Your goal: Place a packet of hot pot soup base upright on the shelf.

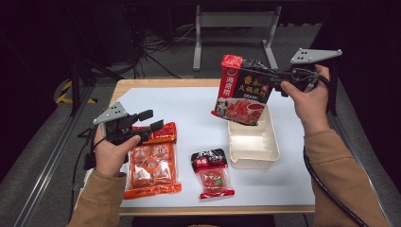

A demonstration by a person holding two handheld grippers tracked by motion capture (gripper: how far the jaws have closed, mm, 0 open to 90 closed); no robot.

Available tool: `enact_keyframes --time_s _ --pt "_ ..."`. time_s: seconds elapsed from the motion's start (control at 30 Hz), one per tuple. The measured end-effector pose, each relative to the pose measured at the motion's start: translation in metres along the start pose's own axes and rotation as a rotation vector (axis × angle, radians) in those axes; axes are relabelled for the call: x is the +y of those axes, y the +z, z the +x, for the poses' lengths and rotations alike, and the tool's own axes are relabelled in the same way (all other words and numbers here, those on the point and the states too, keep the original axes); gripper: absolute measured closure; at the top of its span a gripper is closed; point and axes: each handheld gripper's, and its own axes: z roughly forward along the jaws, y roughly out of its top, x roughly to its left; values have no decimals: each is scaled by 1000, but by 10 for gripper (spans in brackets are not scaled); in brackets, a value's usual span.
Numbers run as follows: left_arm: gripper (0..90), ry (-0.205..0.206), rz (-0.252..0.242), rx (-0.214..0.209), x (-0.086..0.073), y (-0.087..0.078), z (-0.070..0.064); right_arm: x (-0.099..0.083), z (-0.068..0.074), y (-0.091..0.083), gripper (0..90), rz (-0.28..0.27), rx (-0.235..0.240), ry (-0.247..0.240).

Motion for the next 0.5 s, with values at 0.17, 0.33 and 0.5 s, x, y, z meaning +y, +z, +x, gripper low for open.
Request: enact_keyframes --time_s 0.17,0.33,0.5 --pt "392 -9 -1 6 -1 -1 1 0 -10 -2 786 7 -29 -11" --pt "392 -9 1 12 -1 -2 2 -1 -17 -2 786 2 -42 -18" --pt "393 -18 0 12 -2 -2 2 -4 -23 1 786 -1 -56 -50"
